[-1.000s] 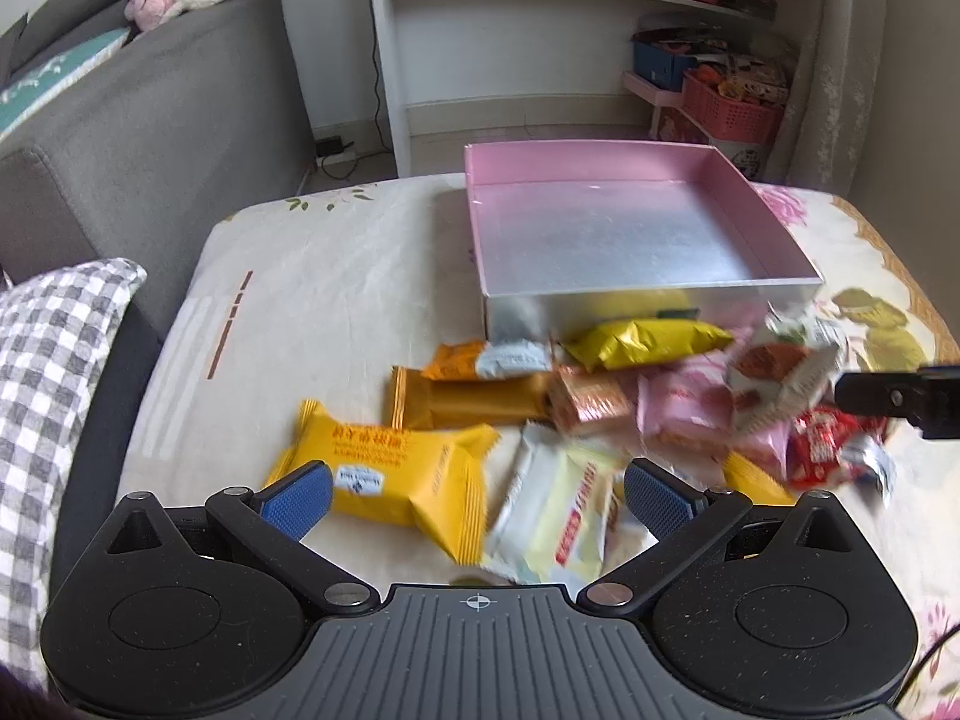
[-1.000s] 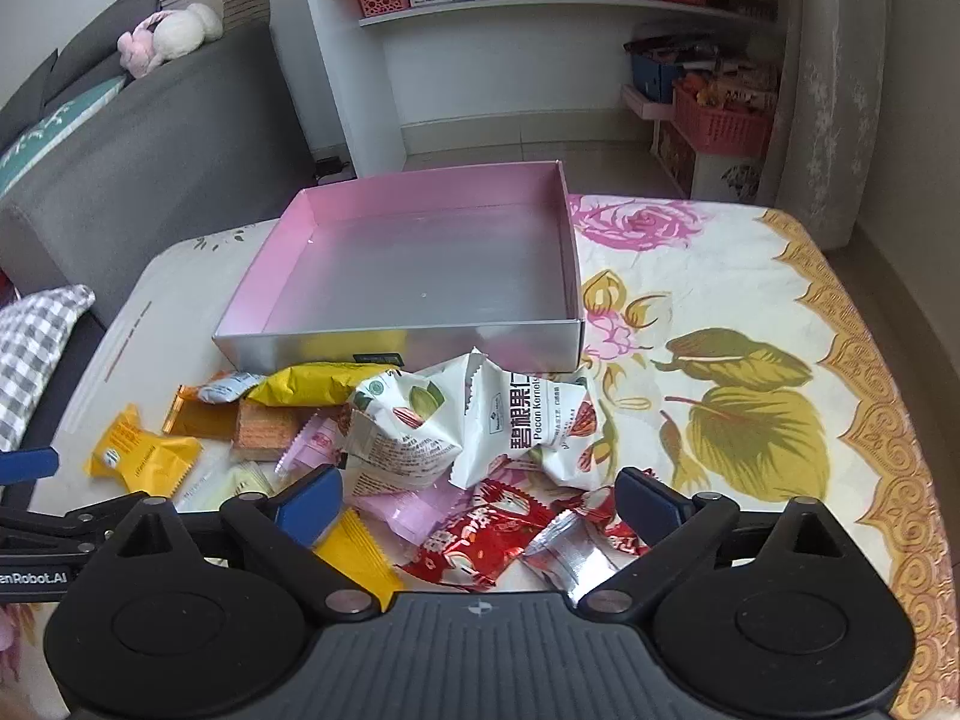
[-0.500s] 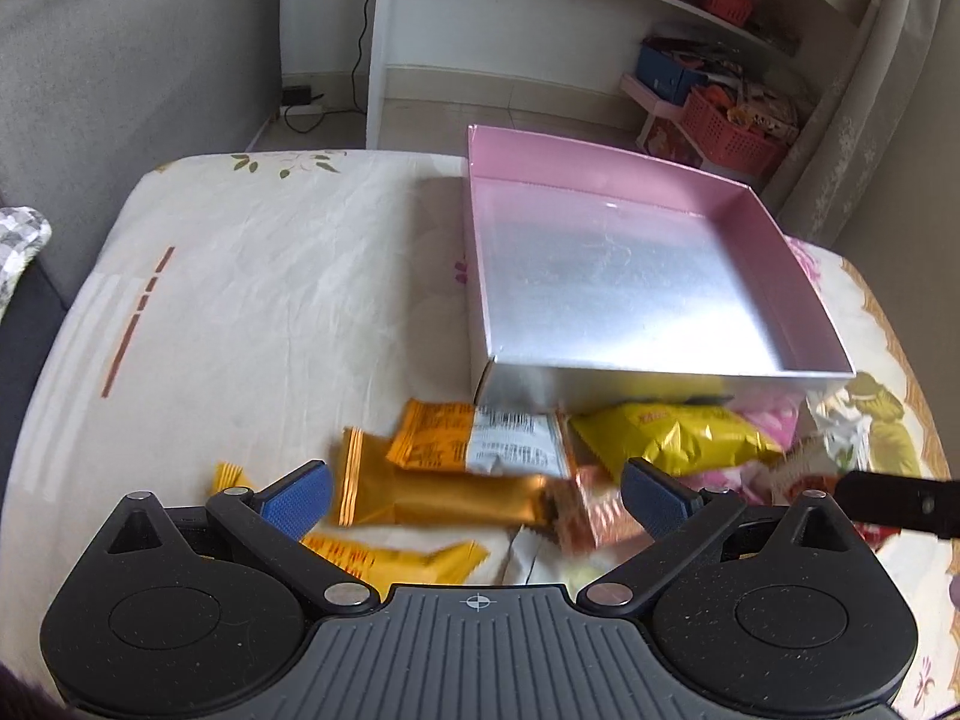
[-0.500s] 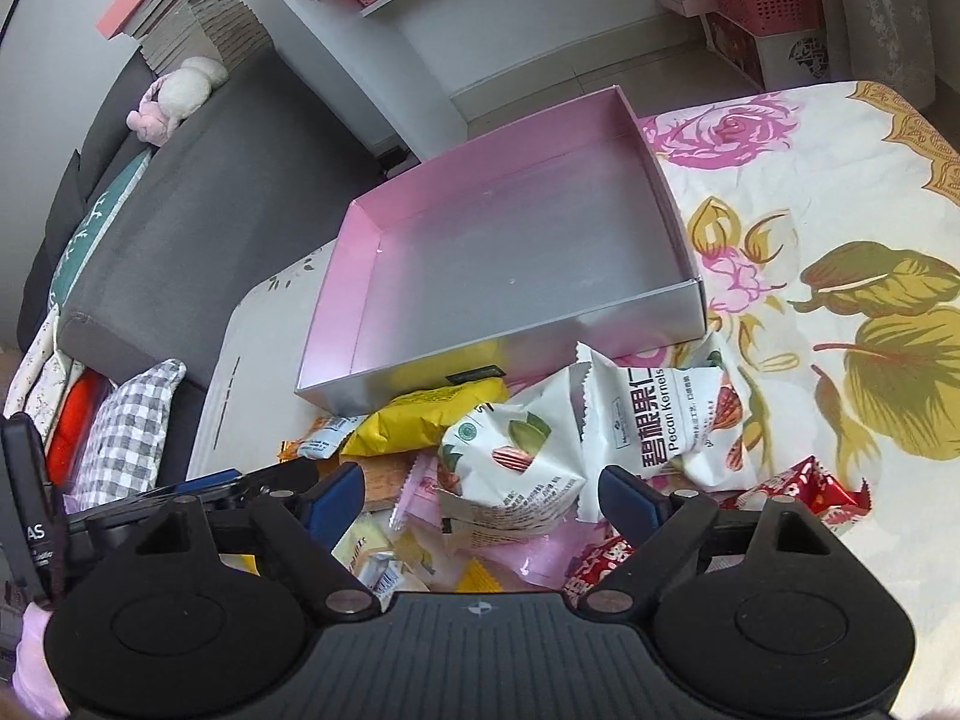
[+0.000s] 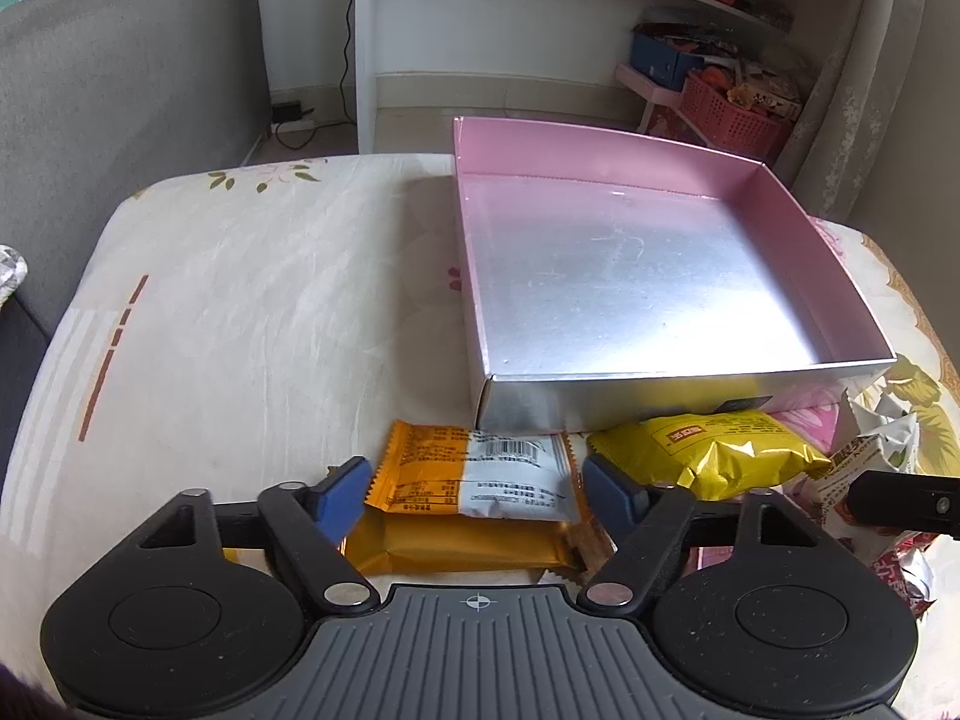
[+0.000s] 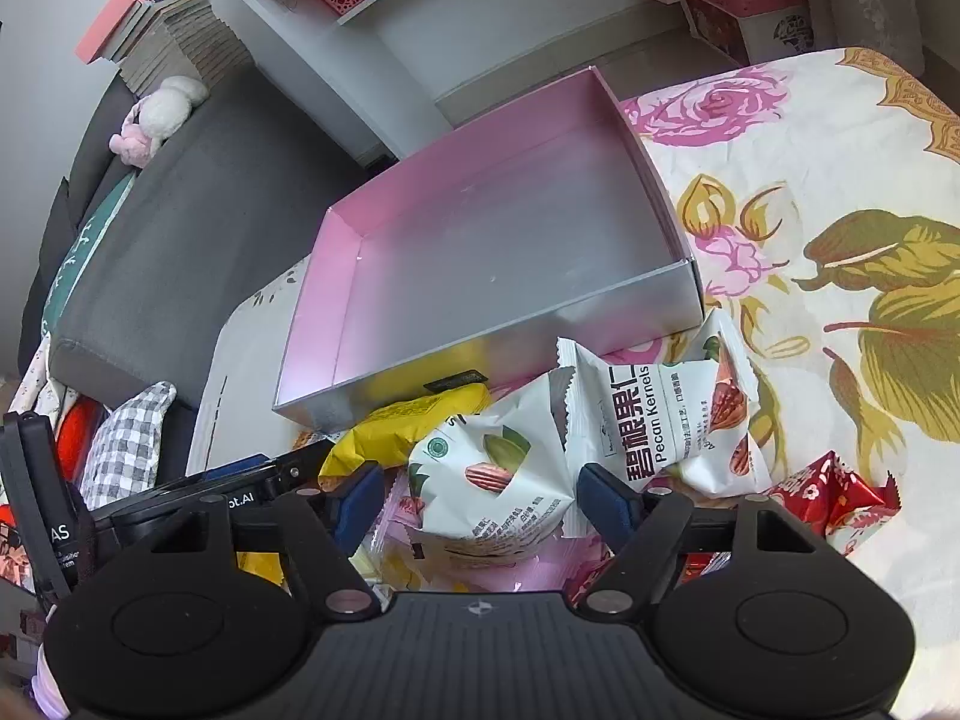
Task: Organize snacks
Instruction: 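Grasp the orange-white snack packet with the left gripper while the right grasps the white pecan bag, then carry both packets into the pink tray box and open both grippers, then grasp the yellow cake pack with the left gripper while the right grasps a silver packet, then lower both held packs into the pink tray box and release them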
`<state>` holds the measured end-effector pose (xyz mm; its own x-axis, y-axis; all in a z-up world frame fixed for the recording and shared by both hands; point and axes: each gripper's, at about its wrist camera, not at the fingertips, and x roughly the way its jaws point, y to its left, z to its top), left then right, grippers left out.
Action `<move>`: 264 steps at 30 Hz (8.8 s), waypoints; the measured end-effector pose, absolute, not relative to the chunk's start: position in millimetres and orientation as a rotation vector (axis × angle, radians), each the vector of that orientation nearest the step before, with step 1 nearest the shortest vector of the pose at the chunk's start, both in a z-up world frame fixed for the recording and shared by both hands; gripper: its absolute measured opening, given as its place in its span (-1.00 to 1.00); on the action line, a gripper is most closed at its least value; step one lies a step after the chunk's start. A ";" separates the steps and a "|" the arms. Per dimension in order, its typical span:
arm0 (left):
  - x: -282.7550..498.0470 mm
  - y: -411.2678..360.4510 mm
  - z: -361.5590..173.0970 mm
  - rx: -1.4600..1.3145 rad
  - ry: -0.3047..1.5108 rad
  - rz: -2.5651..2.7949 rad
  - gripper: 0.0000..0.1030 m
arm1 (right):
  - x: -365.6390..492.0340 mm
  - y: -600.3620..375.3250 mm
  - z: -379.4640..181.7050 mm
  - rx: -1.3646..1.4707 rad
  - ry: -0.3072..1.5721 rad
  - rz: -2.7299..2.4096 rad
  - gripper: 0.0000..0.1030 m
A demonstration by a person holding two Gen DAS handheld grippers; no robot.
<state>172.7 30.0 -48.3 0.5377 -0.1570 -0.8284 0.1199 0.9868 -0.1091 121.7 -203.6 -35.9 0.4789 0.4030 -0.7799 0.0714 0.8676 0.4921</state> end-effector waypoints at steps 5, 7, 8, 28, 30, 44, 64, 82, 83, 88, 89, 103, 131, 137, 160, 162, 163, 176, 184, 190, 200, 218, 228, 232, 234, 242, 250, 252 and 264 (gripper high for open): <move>169.7 29.4 -46.3 -0.029 0.979 -0.156 0.28 | 120.7 -201.9 -38.1 0.477 1.066 0.201 -0.01; 168.6 27.9 -44.8 -0.022 0.975 -0.159 0.16 | 120.5 -203.1 -38.8 0.486 1.064 0.193 -0.05; 168.0 27.1 -44.4 -0.015 0.974 -0.157 0.14 | 120.3 -203.6 -38.6 0.487 1.064 0.189 -0.07; 157.9 37.1 -20.9 -0.057 0.936 -0.173 0.09 | 114.2 -211.2 -20.8 0.561 1.028 0.180 -0.09; 156.6 39.8 -15.5 -0.074 0.925 -0.175 0.09 | 111.8 -211.9 -16.8 0.567 1.018 0.185 -0.08; 173.7 26.5 11.2 -0.223 0.832 -0.206 0.08 | 125.1 -228.1 1.9 0.640 0.919 0.153 -0.08; 209.0 -29.5 -40.0 -0.016 0.821 -0.263 0.12 | 174.1 -216.0 -22.8 0.488 0.849 0.130 -0.07; 171.4 -30.8 -11.7 0.018 0.767 -0.292 0.92 | 149.4 -223.4 1.3 0.414 0.807 0.108 0.62; 166.4 -29.7 -9.3 0.028 0.767 -0.286 0.92 | 145.2 -223.8 4.2 0.399 0.807 0.111 0.63; 143.8 -16.5 3.0 0.073 0.788 -0.261 0.93 | 122.4 -230.5 15.5 0.334 0.809 0.102 0.71; 137.9 -12.5 5.1 0.070 0.785 -0.261 0.94 | 116.9 -232.6 17.1 0.325 0.808 0.106 0.72; 76.5 41.0 12.6 0.048 0.771 -0.283 0.98 | 66.6 -228.2 19.9 0.221 0.803 0.124 0.83; 2.8 -35.0 -21.0 0.228 0.817 -0.680 0.93 | 12.4 -219.7 -44.5 -0.082 0.925 0.170 0.84; 5.5 -50.1 -26.3 0.227 0.842 -0.717 0.72 | 18.9 -234.6 -49.1 -0.093 0.914 0.148 0.78; 28.6 -55.9 -42.7 0.195 0.924 -0.591 -0.25 | 25.5 -219.2 -57.0 -0.156 0.886 0.287 -0.62; 28.8 -49.9 -35.1 0.166 0.908 -0.583 -0.26 | 24.1 -217.7 -54.1 -0.162 0.884 0.289 -0.63; 28.5 -47.3 -31.6 0.156 0.899 -0.578 -0.26 | 23.3 -217.1 -51.8 -0.161 0.881 0.288 -0.63; 20.3 -16.7 22.0 0.068 0.771 -0.507 -0.28 | 12.1 -208.4 1.2 -0.140 0.755 0.291 -0.65; 14.3 -0.8 56.0 0.020 0.681 -0.428 -0.28 | 9.3 -194.5 36.8 -0.115 0.654 0.327 -0.65; 20.9 10.8 74.2 -0.011 0.622 -0.374 -0.28 | 13.7 -187.1 56.8 -0.075 0.597 0.334 -0.65; 41.7 25.8 87.1 -0.081 0.562 -0.305 -0.28 | 35.4 -183.0 73.4 0.022 0.548 0.319 -0.65; 116.8 11.3 45.3 -0.145 0.569 -0.232 -0.28 | 94.0 -187.5 45.4 0.180 0.586 0.228 -0.65; 170.0 -9.5 -4.8 -0.112 0.644 -0.158 -0.28 | 141.7 -194.9 0.8 0.209 0.678 0.131 -0.64; 185.0 -13.3 -19.0 -0.095 0.669 -0.138 -0.27 | 155.3 -196.2 -12.1 0.218 0.706 0.115 -0.64; 190.8 -15.7 -25.3 -0.090 0.682 -0.131 -0.27 | 160.2 -198.5 -17.2 0.234 0.718 0.105 -0.64; 196.8 -25.3 -30.9 -0.038 0.670 -0.134 -0.27 | 170.5 -204.9 -30.9 0.271 0.733 0.096 -0.59; 195.0 -28.4 -28.5 -0.045 0.662 -0.173 0.29 | 168.2 -211.6 -30.3 0.300 0.723 0.075 -0.02; 192.6 -28.0 -27.7 -0.055 0.660 -0.174 0.48 | 166.3 -212.5 -27.5 0.308 0.717 0.077 0.13; 170.7 -26.2 -13.4 -0.069 0.688 -0.219 0.81 | 152.7 -210.3 -9.5 0.253 0.707 0.083 0.49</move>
